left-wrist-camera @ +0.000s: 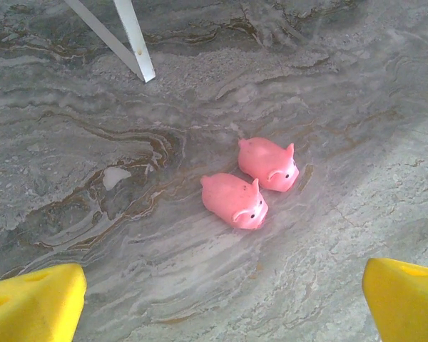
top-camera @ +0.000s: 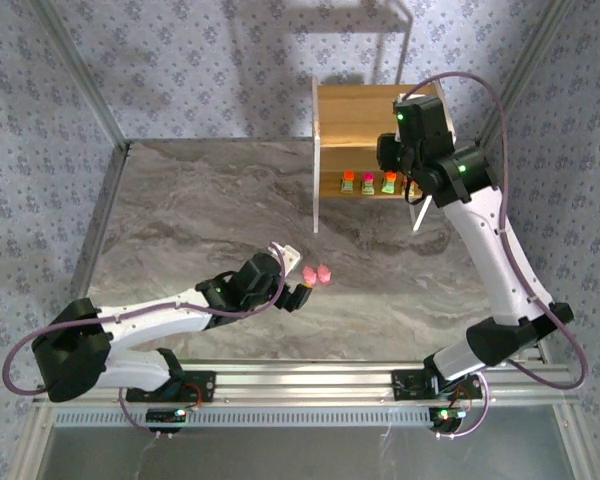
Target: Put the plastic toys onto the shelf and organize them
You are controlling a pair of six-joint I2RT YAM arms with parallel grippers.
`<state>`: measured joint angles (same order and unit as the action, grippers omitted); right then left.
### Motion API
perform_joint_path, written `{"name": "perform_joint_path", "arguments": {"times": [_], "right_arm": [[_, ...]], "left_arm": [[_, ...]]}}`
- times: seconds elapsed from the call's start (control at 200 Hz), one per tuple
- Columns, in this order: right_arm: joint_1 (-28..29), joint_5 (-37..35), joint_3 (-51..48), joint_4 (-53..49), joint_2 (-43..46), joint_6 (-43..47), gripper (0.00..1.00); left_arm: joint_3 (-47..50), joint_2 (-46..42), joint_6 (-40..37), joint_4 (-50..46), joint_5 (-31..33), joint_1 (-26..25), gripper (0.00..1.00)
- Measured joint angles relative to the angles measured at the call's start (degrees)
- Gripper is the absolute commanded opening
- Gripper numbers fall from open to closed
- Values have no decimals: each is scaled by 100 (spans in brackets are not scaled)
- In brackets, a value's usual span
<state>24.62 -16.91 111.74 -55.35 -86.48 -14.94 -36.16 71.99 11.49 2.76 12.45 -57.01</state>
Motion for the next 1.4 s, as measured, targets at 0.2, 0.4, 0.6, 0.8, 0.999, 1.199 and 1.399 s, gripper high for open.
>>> {"name": "perform_joint_path", "arguments": {"times": [0.2, 0.4, 0.6, 0.8, 0.999, 1.199, 1.399], "right_arm": [[-323, 179, 581, -181, -448, 131, 32], [-664, 374, 1150, -354, -844, 216, 32], [-903, 518, 1504, -459, -1134, 238, 32], [-1032, 627, 1696, -538, -1364, 240, 31], [-1075, 695, 1829, -603, -1499, 240, 31], [-1099, 734, 1860, -621, -1609, 240, 31], [-1099, 737, 1860, -621, -1646, 240, 31]], "left_arm": [[0, 0, -13, 2, 4, 0, 100], [0, 0, -15, 2, 42, 0, 99], [0, 0, -20, 0, 46, 0, 100], [2, -33, -55, -9, 76, 0, 100], [2, -85, -55, -4, 90, 0, 100], [2, -85, -57, -7, 90, 0, 100], [2, -85, -55, -7, 90, 0, 100]]}}
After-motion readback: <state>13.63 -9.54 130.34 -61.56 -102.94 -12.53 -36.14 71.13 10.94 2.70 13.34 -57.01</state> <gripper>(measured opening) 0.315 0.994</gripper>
